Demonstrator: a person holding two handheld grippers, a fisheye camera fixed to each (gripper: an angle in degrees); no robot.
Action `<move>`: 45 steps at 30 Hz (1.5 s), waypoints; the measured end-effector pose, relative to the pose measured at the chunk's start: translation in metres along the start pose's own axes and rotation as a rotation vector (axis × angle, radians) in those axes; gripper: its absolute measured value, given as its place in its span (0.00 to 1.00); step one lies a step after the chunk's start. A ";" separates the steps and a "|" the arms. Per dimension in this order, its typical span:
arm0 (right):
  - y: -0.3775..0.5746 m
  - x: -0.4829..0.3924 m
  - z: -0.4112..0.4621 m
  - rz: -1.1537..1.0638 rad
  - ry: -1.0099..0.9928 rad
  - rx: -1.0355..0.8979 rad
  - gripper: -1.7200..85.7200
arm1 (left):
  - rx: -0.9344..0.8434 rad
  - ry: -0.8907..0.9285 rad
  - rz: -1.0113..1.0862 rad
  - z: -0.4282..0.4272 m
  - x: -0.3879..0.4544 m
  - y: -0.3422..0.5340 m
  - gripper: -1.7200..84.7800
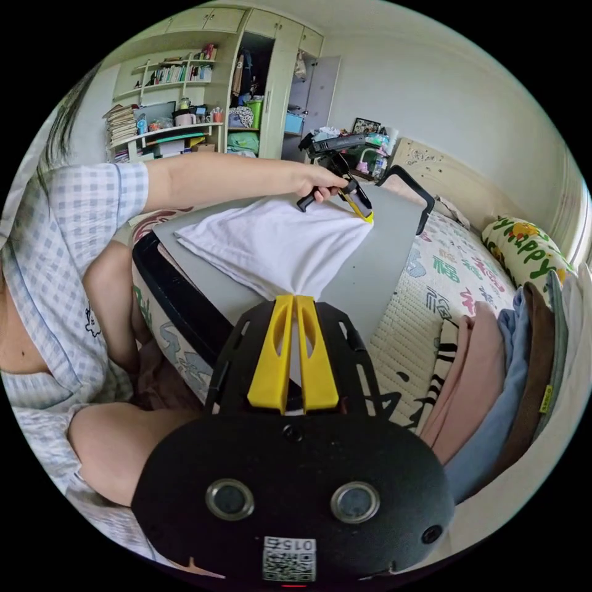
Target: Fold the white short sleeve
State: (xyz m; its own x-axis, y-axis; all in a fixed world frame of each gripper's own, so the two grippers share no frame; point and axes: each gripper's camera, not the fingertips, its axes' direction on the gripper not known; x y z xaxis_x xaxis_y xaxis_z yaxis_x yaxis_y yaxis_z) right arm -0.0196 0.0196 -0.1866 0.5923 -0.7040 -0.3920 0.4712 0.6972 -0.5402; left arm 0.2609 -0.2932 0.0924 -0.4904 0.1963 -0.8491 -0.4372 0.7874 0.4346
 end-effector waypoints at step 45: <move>-0.052 0.004 0.027 0.108 -0.057 -0.087 0.09 | -0.067 0.012 0.424 -0.132 0.090 0.337 0.03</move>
State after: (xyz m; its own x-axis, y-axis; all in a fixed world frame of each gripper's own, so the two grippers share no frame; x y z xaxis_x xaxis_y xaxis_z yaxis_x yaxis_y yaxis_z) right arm -0.0239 -0.0160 -0.1404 0.6738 -0.6148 -0.4098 0.3459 0.7526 -0.5603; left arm -0.0303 -0.0870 0.2023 -0.6460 0.4872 -0.5876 -0.2431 0.5985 0.7634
